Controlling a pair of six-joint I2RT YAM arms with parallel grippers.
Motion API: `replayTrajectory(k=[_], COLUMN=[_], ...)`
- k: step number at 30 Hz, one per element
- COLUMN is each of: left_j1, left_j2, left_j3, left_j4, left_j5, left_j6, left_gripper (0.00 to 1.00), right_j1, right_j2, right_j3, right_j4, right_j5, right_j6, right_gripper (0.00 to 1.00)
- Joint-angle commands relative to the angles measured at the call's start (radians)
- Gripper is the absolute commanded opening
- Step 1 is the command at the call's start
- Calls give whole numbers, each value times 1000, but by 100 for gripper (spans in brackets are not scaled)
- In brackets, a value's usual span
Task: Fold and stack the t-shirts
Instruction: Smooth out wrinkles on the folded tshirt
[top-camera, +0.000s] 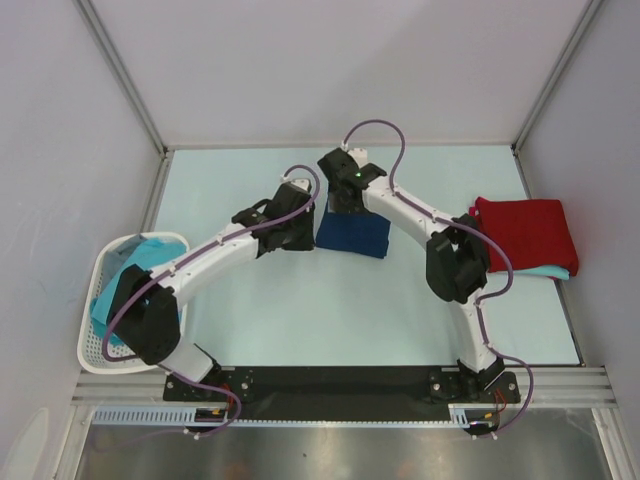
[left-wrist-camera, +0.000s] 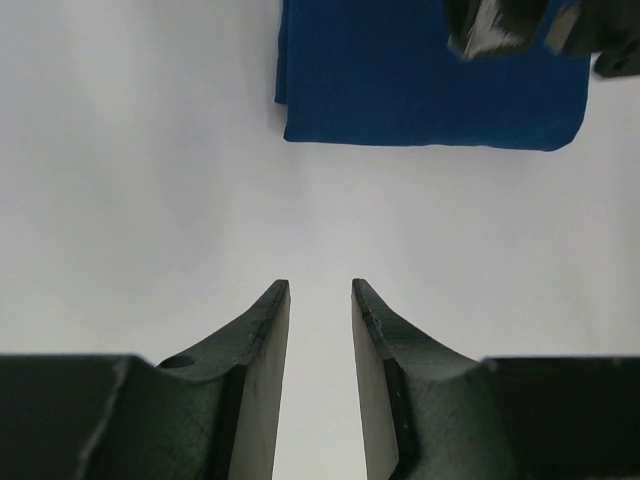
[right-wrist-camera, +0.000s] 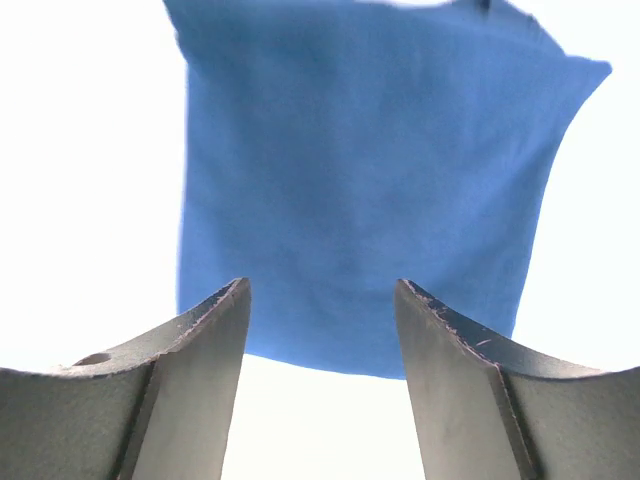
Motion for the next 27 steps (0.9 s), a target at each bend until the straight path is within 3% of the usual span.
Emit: replayTrajectory(k=[1, 19, 27], left_j1=[-9, -30, -33], left_j2=[-47, -140, -177], left_j3=[-10, -87, -97], left_j4=[20, 11, -14], left_j5=[-4, -28, -50], left_j6=[3, -8, -14], left_gripper=[37, 37, 38], right_j1=[4, -25, -2], right_j2=[-70, 139, 27], right_j3=[114, 97, 71], right_j4=[-27, -27, -28], right_j5=[62, 18, 56], right_j6=[-28, 3, 6], right_gripper=[65, 65, 67])
